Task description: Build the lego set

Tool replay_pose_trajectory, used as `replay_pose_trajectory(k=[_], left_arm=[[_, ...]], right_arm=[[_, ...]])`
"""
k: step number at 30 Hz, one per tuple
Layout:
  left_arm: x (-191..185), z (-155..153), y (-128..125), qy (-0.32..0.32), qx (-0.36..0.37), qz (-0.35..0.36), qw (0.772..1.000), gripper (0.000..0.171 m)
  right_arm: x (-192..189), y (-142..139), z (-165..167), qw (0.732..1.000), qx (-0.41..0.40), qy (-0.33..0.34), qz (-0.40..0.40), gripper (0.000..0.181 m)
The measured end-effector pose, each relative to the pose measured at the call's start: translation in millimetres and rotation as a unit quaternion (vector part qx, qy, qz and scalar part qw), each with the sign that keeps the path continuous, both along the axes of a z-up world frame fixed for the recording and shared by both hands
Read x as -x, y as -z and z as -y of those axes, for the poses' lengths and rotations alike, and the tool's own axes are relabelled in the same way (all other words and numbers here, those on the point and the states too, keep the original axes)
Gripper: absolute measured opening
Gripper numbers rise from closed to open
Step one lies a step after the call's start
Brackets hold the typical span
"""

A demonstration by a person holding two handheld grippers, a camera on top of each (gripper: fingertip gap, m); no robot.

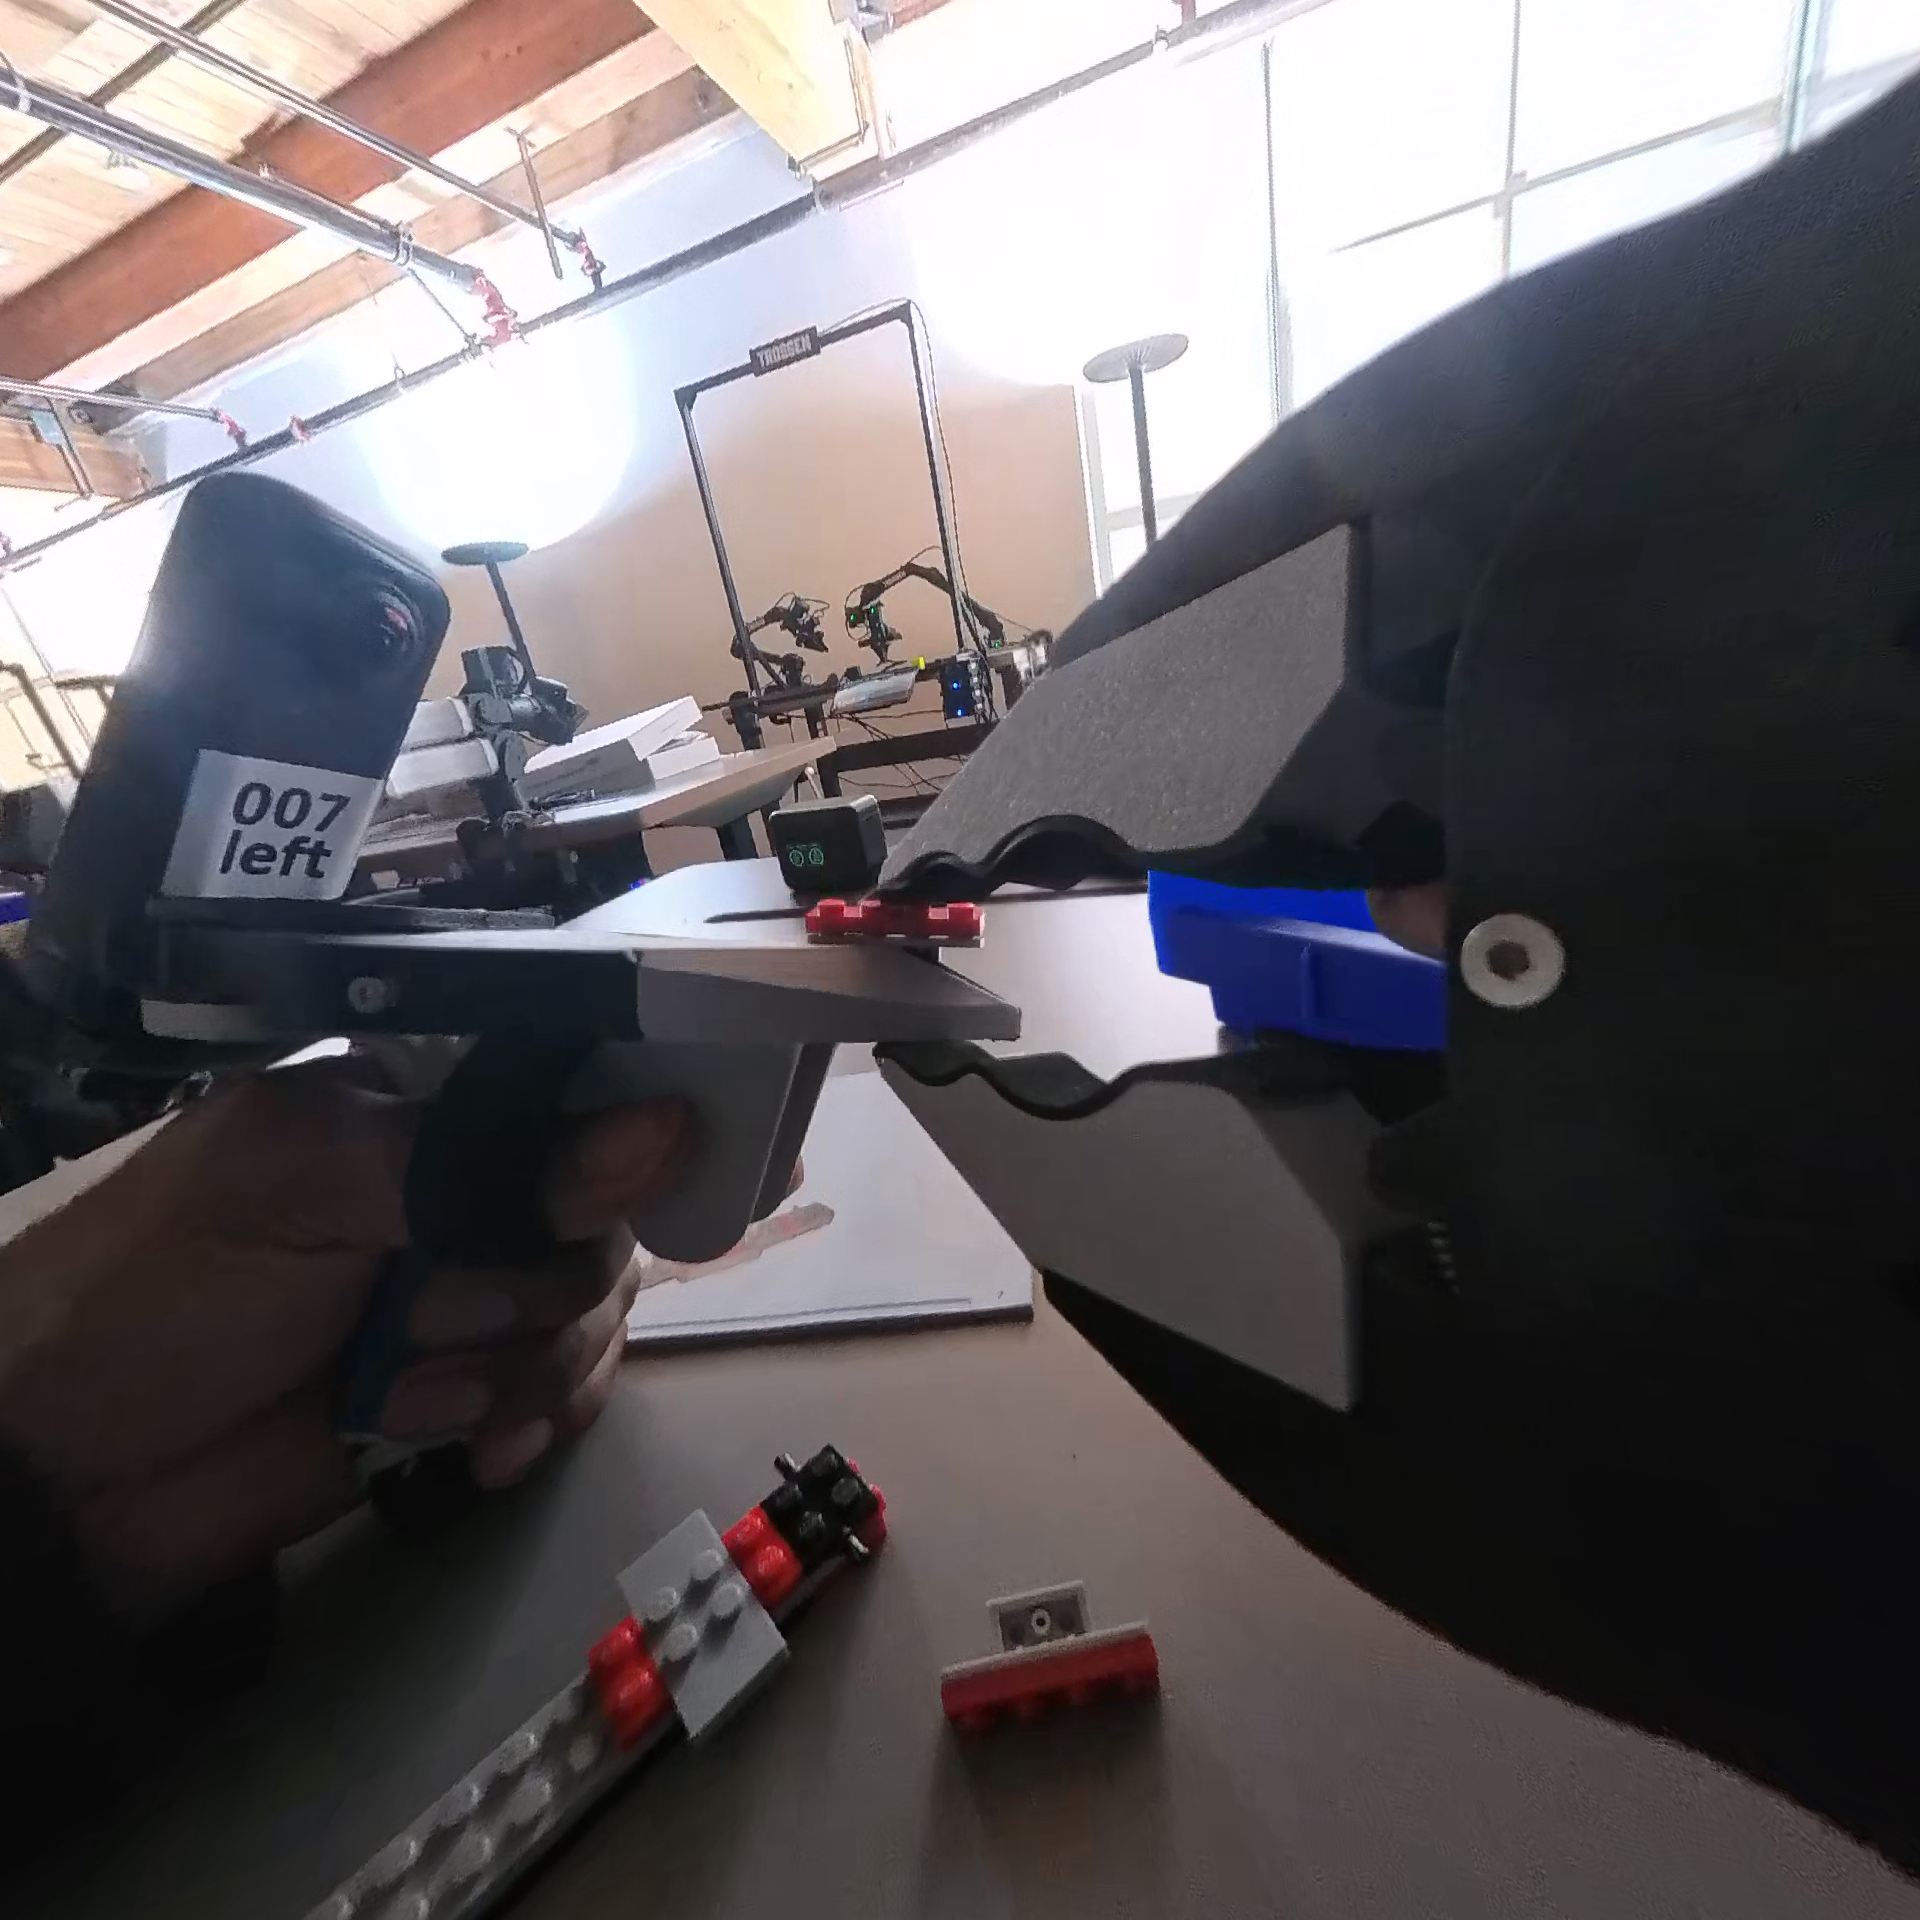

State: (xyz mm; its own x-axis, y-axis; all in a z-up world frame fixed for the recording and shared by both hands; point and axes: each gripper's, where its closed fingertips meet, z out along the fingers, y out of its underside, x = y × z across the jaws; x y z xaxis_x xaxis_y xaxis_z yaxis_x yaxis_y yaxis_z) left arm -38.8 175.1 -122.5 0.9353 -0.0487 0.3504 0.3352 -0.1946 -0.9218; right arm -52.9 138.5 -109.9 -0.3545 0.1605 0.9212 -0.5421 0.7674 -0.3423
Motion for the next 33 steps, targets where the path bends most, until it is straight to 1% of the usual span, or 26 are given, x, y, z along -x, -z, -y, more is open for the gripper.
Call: replay_pose_trajectory(k=[10, 20, 25, 30, 33], left_arm=[[-1.1, 0.2, 4.5, 0.001, 0.018, -0.019, 1.000, 0.000], [-2.3, 0.1, 8.0, 0.002, 0.031, -0.032, 0.999, 0.000], [-0.5, 0.5, 6.7, 0.002, 0.025, -0.024, 0.999, 0.000], [0.2, -0.1, 9.9, -0.001, 0.035, -0.023, 0.999, 0.000], [1.5, 0.3, 7.2, 0.000, 0.024, -0.012, 1.000, 0.000]], right_arm=[[-3.0, 5.1, 0.0, 0.999, 0.014, -0.011, 0.050, 0.029], [-3.9, 9.7, -0.1, 0.997, 0.019, -0.012, 0.080, 0.029], [-2.1, 8.4, 0.2, 0.998, 0.012, -0.005, 0.069, 0.029], [-1.6, 11.5, -0.4, 0.998, -0.003, -0.005, 0.055, 0.028], [0.4, 9.6, -0.1, 0.998, 0.003, 0.001, 0.056, 0.031]])
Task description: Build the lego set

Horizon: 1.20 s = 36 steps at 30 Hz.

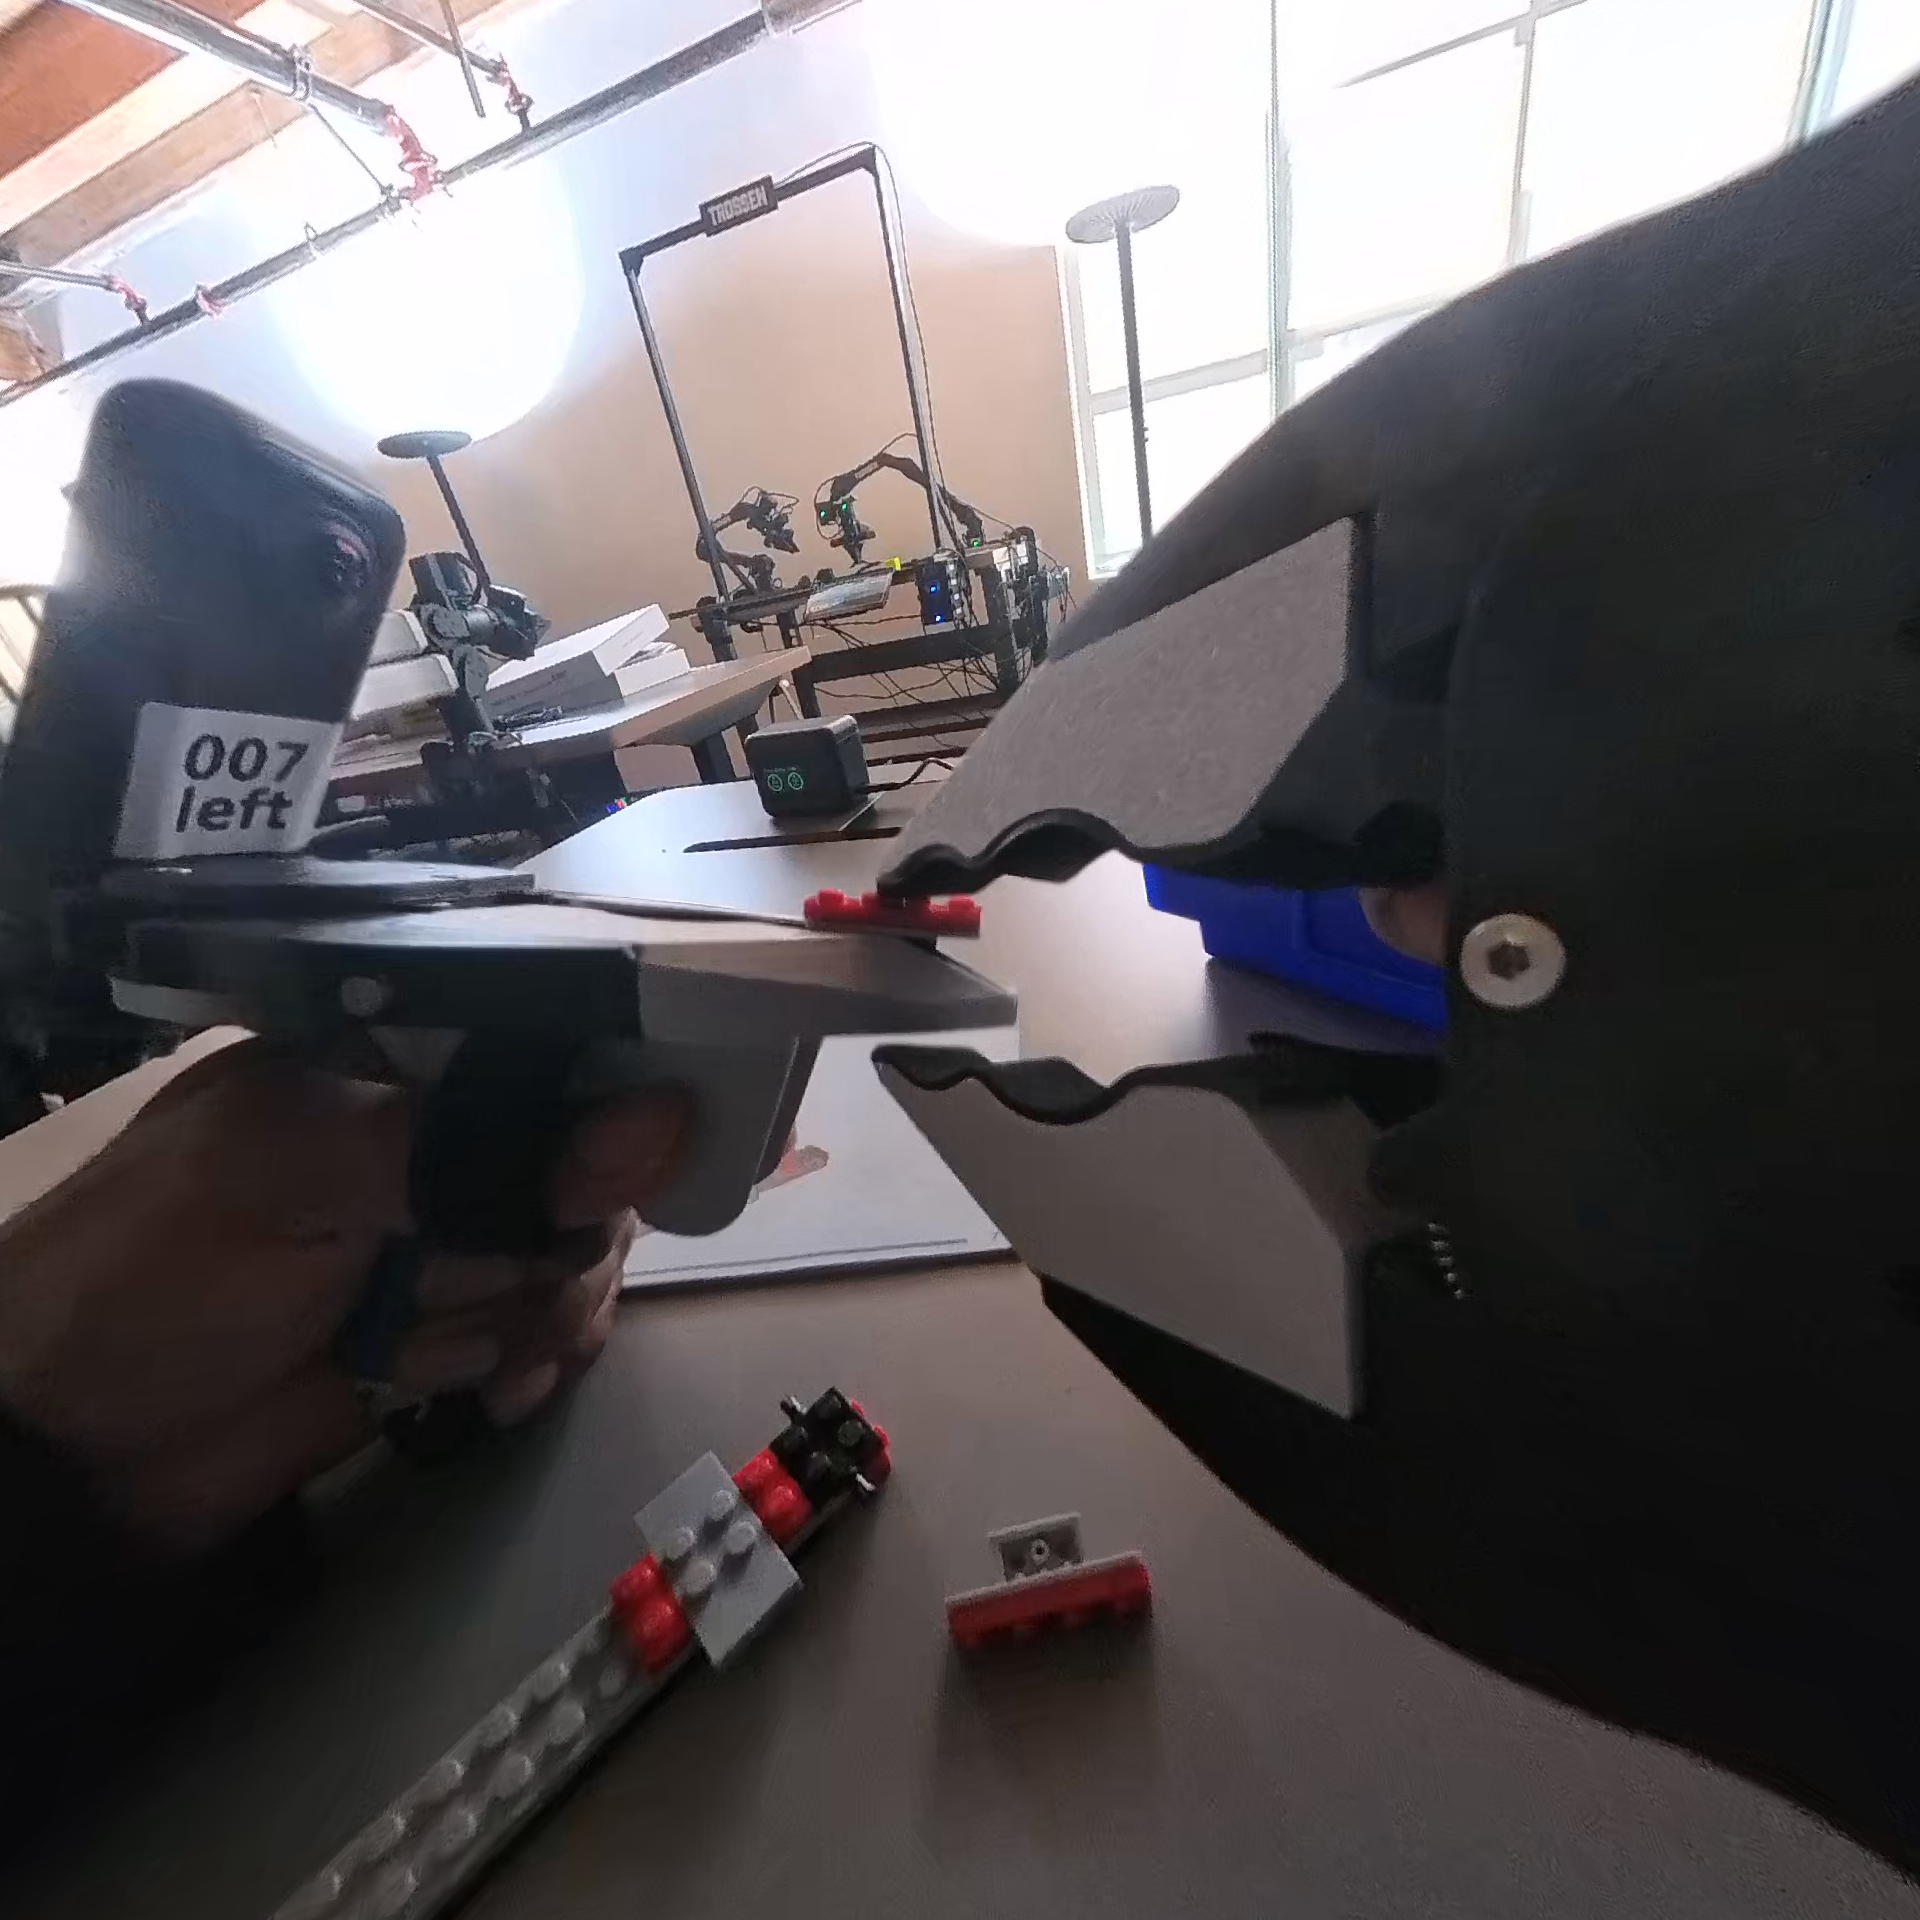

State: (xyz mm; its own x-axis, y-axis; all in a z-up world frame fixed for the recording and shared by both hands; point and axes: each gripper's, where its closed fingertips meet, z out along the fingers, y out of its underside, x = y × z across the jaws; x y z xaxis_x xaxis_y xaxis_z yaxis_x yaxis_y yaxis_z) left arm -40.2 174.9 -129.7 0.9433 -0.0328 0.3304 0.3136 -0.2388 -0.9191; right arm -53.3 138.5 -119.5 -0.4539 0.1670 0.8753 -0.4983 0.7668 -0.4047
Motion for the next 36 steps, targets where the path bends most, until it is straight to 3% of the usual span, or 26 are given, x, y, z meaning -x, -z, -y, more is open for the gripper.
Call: replay_pose_trajectory(k=[2, 8, 14, 18, 23, 34, 36], left_arm=[[2.5, 1.4, -5.3, 0.001, -0.021, 0.028, 0.999, 0.000], [5.2, 6.9, -17.0, 0.011, -0.063, 0.094, 0.994, 0.001], [-10.1, 11.1, -27.9, 0.083, -0.096, 0.213, 0.969, 0.001], [-21.7, 10.8, -24.6, 0.116, -0.078, 0.237, 0.961, 0.001], [-35.5, 11.9, -28.4, 0.164, -0.084, 0.290, 0.939, 0.001], [-47.7, 6.9, -21.9, 0.180, -0.057, 0.288, 0.939, 0.002], [-45.6, 5.6, -21.0, 0.171, -0.055, 0.273, 0.945, 0.015]], right_arm=[[1.6, 0.8, 1.4, 1.000, -0.002, 0.006, -0.003, 0.045], [4.6, -14.0, -10.2, 0.999, 0.046, 0.011, 0.014, 0.051], [-10.0, -35.9, -10.2, 0.985, 0.151, -0.036, 0.077, 0.032], [-19.1, -42.2, -14.6, 0.970, 0.192, -0.066, 0.133, 0.022], [-26.3, -34.3, -14.3, 0.964, 0.186, -0.086, 0.168, 0.018], [-32.2, -22.2, -11.2, 0.962, 0.165, -0.101, 0.191, 0.009], [-30.0, -23.0, -13.2, 0.960, 0.177, -0.094, 0.195, 0.009]])
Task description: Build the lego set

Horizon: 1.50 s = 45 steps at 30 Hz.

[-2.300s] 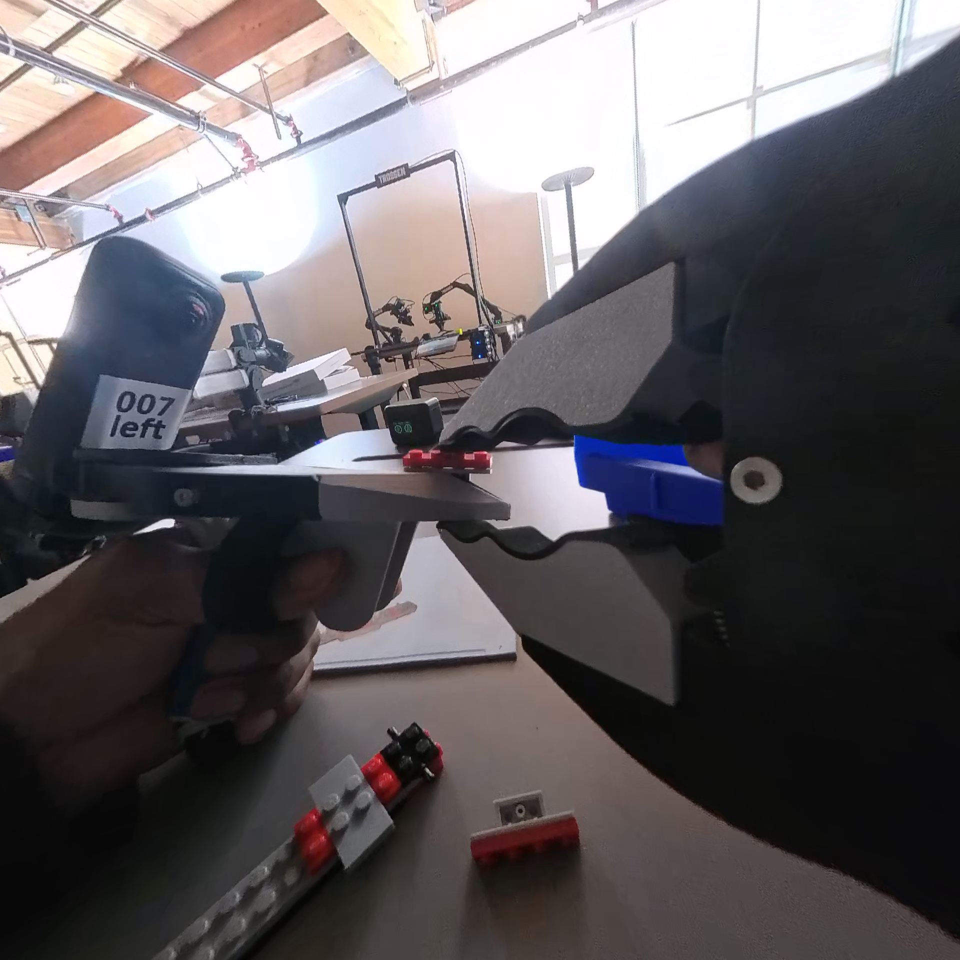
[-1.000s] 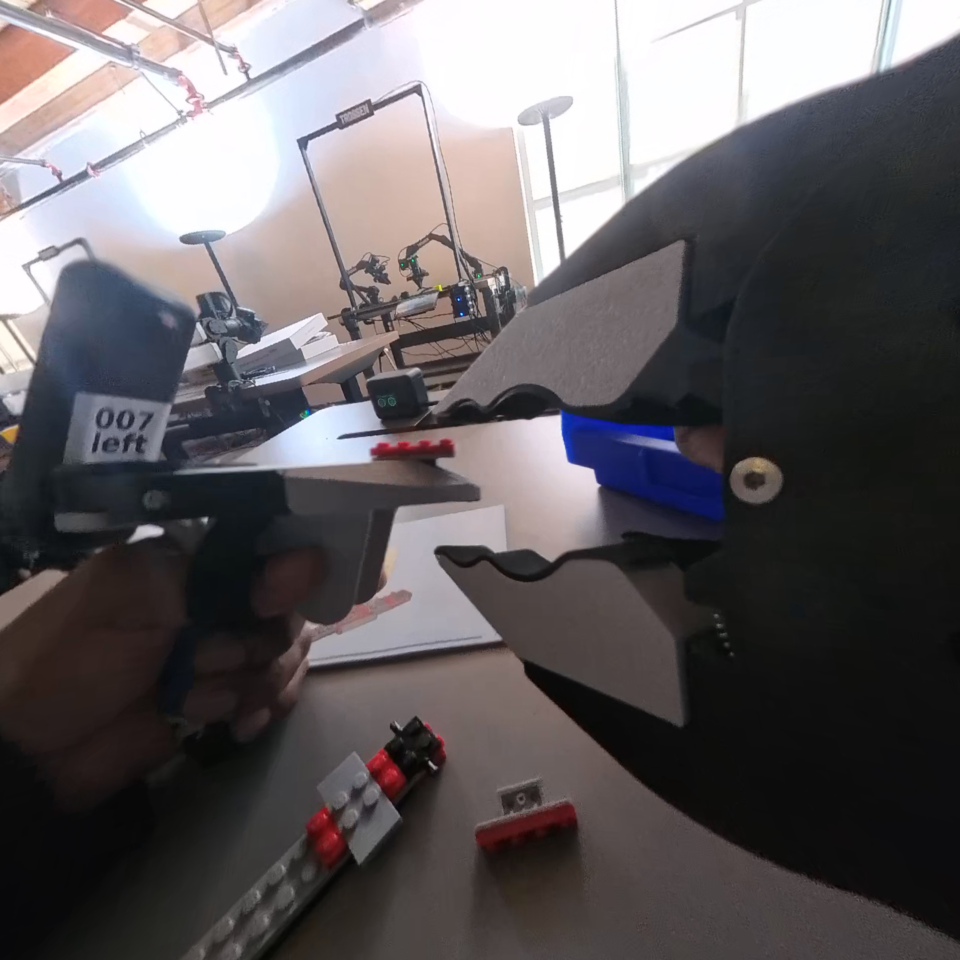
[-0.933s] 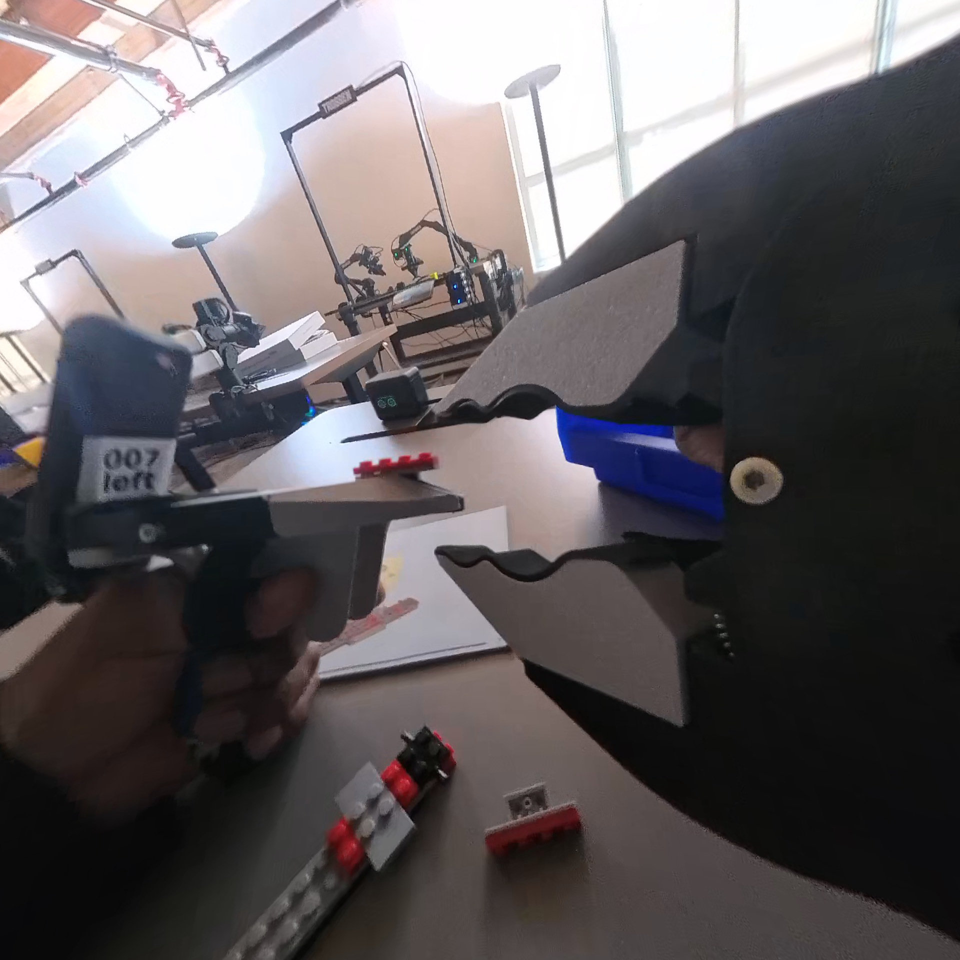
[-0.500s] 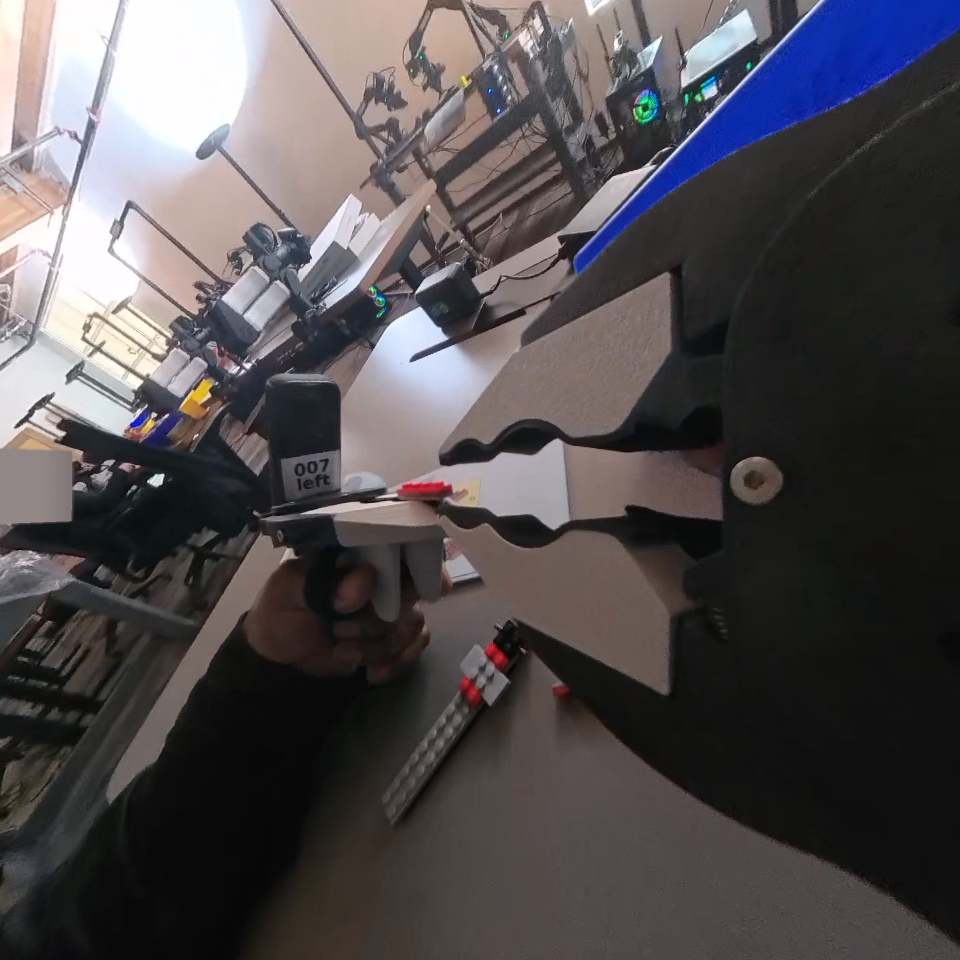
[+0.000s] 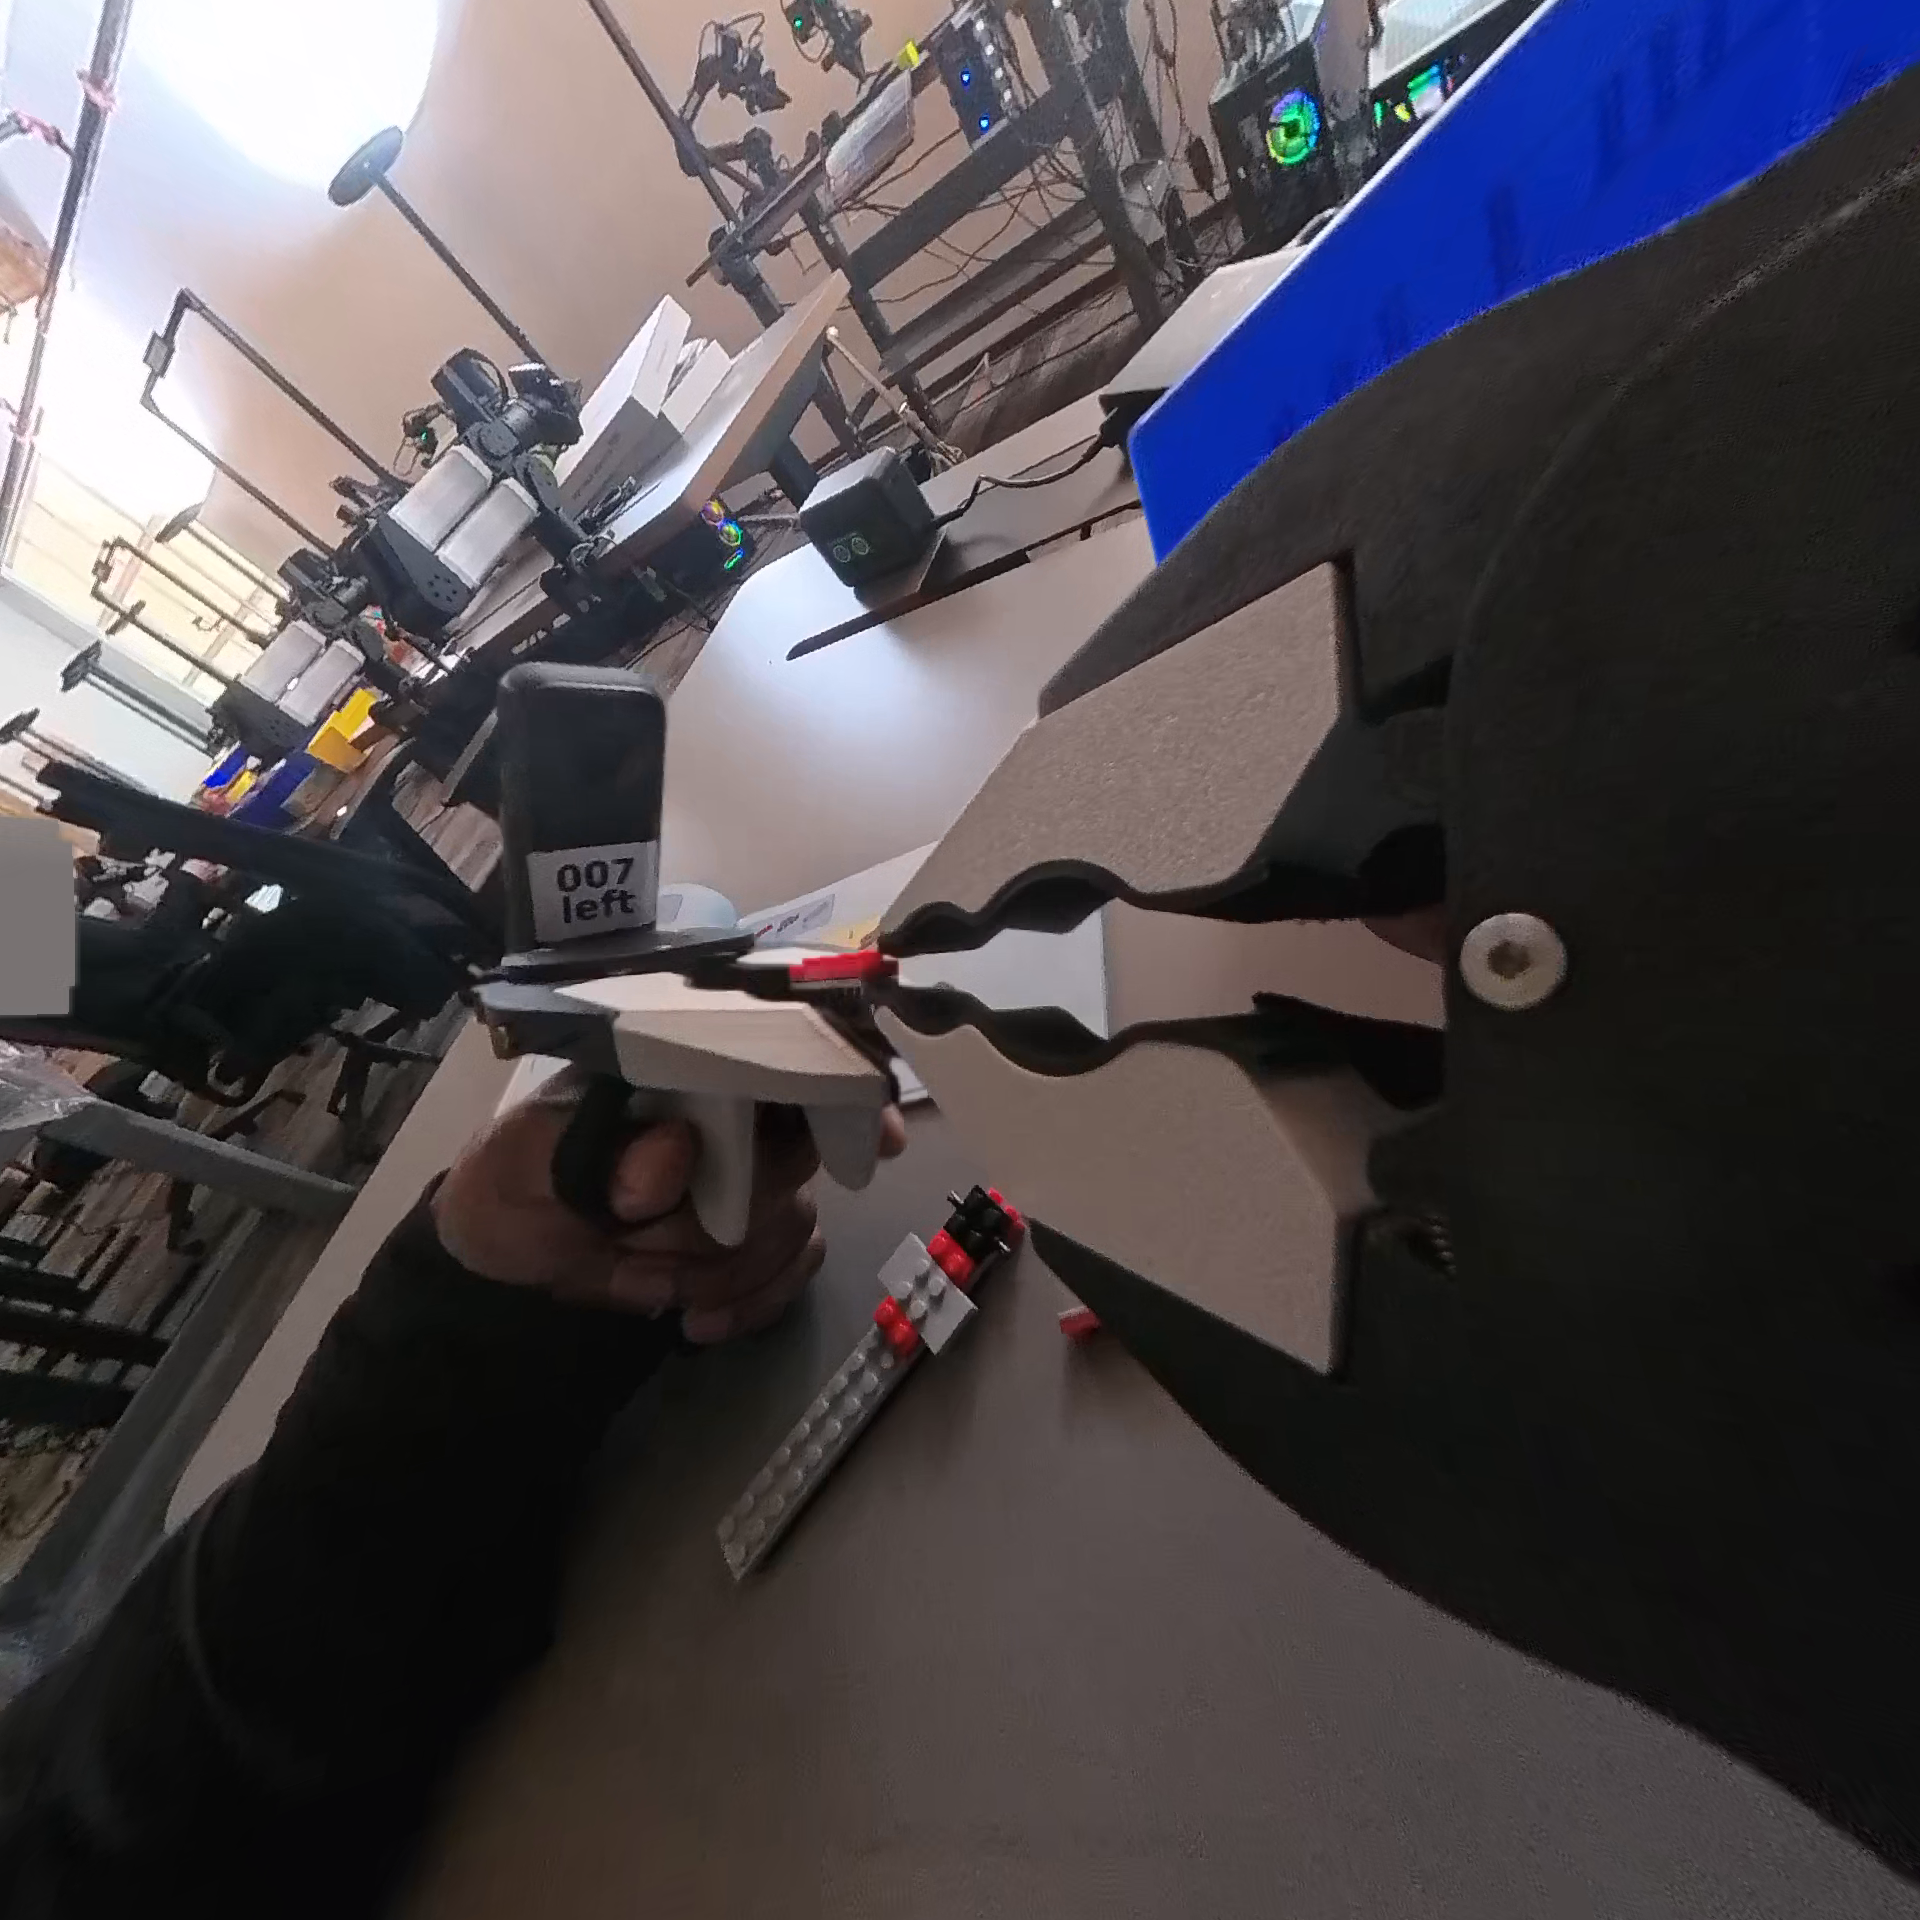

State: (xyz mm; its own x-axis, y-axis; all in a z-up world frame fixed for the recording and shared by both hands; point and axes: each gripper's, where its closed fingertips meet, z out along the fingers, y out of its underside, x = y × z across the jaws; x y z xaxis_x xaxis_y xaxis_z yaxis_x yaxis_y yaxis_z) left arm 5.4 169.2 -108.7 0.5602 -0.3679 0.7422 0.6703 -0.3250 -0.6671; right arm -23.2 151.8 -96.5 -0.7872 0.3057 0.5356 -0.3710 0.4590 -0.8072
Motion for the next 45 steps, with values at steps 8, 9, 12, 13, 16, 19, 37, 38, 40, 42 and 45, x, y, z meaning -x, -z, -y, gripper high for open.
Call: replay_pose_trajectory(k=[8, 9, 12, 13, 16, 19, 37, 38, 40, 42, 45], left_arm=[[26.3, 6.6, -14.1, -0.102, -0.047, -0.166, 0.980, 0.029], [27.2, 8.4, -16.9, -0.110, -0.057, -0.189, 0.974, 0.028], [28.9, 12.9, -22.0, -0.127, -0.074, -0.250, 0.957, 0.020], [29.1, 14.0, -24.3, -0.133, -0.083, -0.269, 0.950, 0.016], [25.7, 17.9, -34.2, -0.144, -0.121, -0.304, 0.934, 0.013], [20.2, 19.4, -37.8, -0.139, -0.140, -0.318, 0.927, 0.014], [1.4, 21.3, -41.2, -0.138, -0.182, -0.426, 0.876, 0.005], [0.2, 21.2, -41.3, -0.139, -0.184, -0.433, 0.871, 0.005], [-1.3, 20.6, -41.3, -0.140, -0.186, -0.444, 0.865, 0.005], [-2.6, 20.5, -40.8, -0.138, -0.185, -0.454, 0.860, 0.005], [-5.6, 18.8, -37.7, -0.131, -0.182, -0.463, 0.857, 0.005]], right_arm=[[0.4, -7.8, -11.1, 0.996, 0.072, 0.007, 0.056, 0.008], [0.7, -8.7, -11.7, 0.995, 0.080, 0.007, 0.062, 0.008], [-1.2, -11.7, -12.6, 0.992, 0.101, -0.001, 0.076, 0.008], [-2.2, -12.8, -12.6, 0.991, 0.107, -0.005, 0.079, 0.008], [-4.7, -16.6, -12.7, 0.989, 0.122, -0.013, 0.086, 0.008], [-7.0, -17.9, -12.1, 0.988, 0.129, -0.019, 0.088, 0.008], [-23.3, -27.3, -4.6, 0.983, 0.155, -0.063, 0.074, 0.008], [-24.2, -27.5, -4.8, 0.983, 0.156, -0.066, 0.075, 0.008], [-26.1, -27.4, -5.4, 0.980, 0.162, -0.075, 0.088, 0.009], [-30.2, -26.9, -5.4, 0.975, 0.169, -0.093, 0.110, 0.023], [-31.9, -29.8, -6.3, 0.967, 0.189, -0.106, 0.132, 0.030]])
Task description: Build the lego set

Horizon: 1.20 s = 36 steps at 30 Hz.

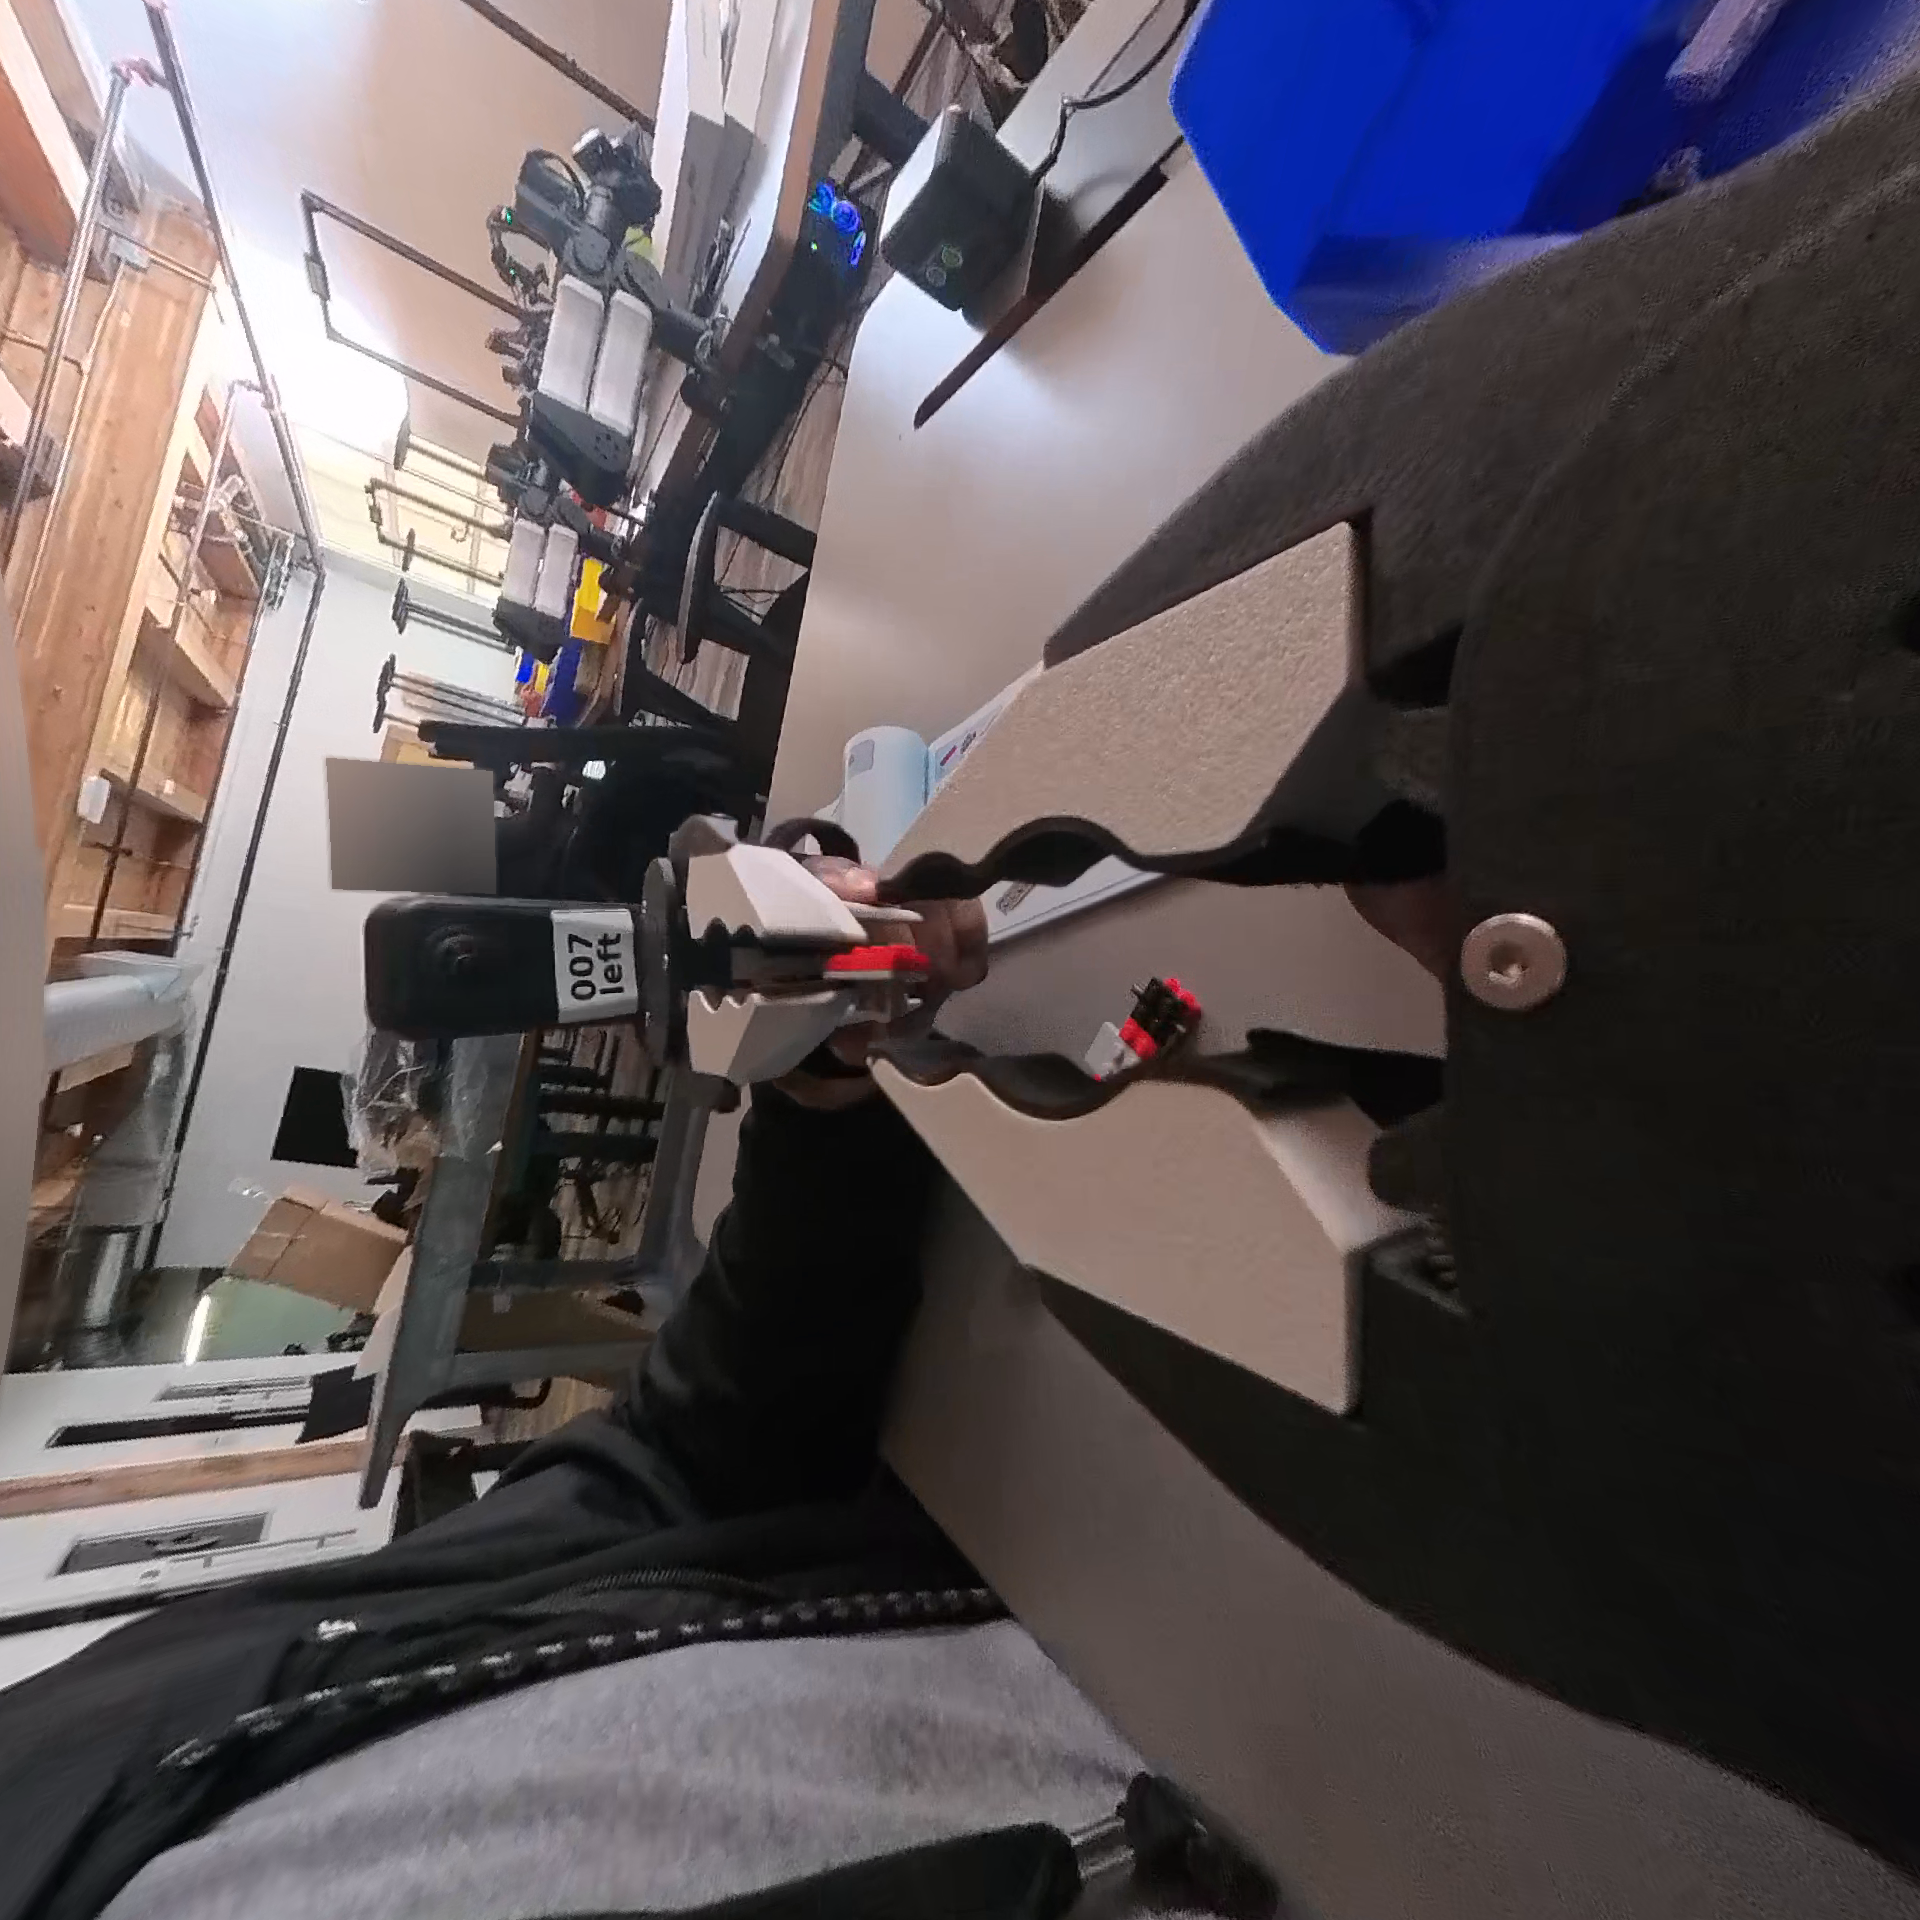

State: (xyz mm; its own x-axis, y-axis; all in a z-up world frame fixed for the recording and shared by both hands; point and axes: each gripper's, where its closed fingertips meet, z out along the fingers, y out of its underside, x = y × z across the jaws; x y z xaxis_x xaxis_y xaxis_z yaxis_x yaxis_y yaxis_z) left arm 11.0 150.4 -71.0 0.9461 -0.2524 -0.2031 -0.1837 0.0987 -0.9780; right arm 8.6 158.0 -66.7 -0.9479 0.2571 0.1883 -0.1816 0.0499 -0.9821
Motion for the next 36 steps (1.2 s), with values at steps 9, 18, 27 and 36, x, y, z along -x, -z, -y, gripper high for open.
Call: replay_pose_trajectory(k=[9, 18, 27, 36], left_arm=[[-4.5, -1.2, 2.9, 0.013, 0.004, -0.001, 1.000, 0.005], [-5.9, -1.7, 6.1, 0.014, 0.012, -0.010, 1.000, 0.006], [8.0, -1.5, 10.9, -0.013, 0.031, 0.001, 0.999, 0.005], [45.0, 31.3, 15.9, -0.122, 0.073, 0.105, 0.984, 0.005]], right_arm=[[-2.6, 9.0, 3.5, 1.000, -0.018, -0.014, 0.009, 0.010], [-3.8, 12.2, 3.2, 0.999, -0.030, -0.018, -0.010, 0.009], [9.7, 17.4, 3.2, 0.999, -0.038, 0.020, 0.002, 0.010], [32.5, 21.9, -2.4, 0.995, -0.020, 0.092, 0.021, 0.034]])
